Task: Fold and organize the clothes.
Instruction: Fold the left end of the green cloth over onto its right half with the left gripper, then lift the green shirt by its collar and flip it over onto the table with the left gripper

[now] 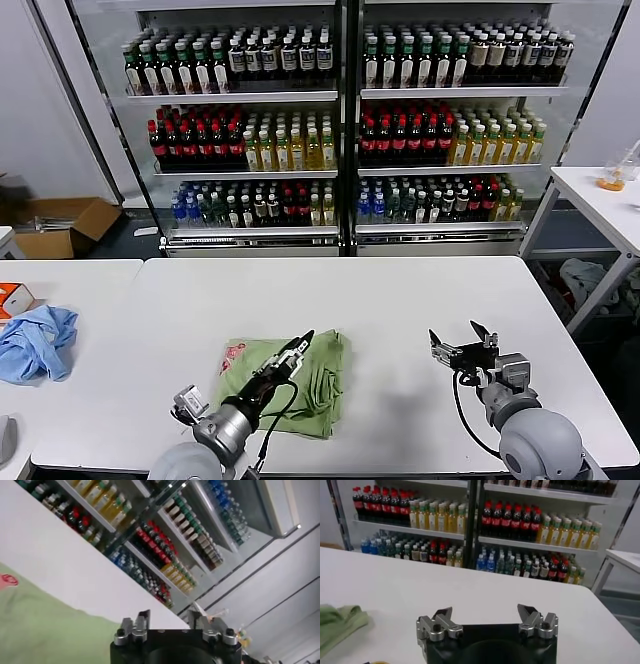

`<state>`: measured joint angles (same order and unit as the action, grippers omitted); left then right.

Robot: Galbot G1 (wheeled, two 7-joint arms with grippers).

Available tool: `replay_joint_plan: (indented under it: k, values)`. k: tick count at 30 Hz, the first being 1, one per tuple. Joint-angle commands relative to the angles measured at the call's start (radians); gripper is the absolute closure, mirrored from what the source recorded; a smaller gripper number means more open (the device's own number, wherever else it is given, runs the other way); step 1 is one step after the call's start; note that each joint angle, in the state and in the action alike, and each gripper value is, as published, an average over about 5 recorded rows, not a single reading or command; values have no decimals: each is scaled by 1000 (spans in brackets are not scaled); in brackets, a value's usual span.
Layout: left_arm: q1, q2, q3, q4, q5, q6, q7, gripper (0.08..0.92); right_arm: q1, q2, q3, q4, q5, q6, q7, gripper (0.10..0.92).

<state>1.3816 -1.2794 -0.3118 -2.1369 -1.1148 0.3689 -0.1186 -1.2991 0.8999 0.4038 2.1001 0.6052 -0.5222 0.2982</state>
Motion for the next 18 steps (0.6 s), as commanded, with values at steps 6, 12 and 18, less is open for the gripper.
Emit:
replay_joint_plan:
  k: [6,12,18]
  values:
    - [52,69,-155,61,330,-102,-42,267,-3,4,5,0,-2,0,0,203]
    - [51,103,-156,194,473,-140,-66,179,-1,5,7,0,-3,2,0,203]
    - [55,94,-128,215,475,-105,-54,177,-2,0,11,-1,3,3,0,203]
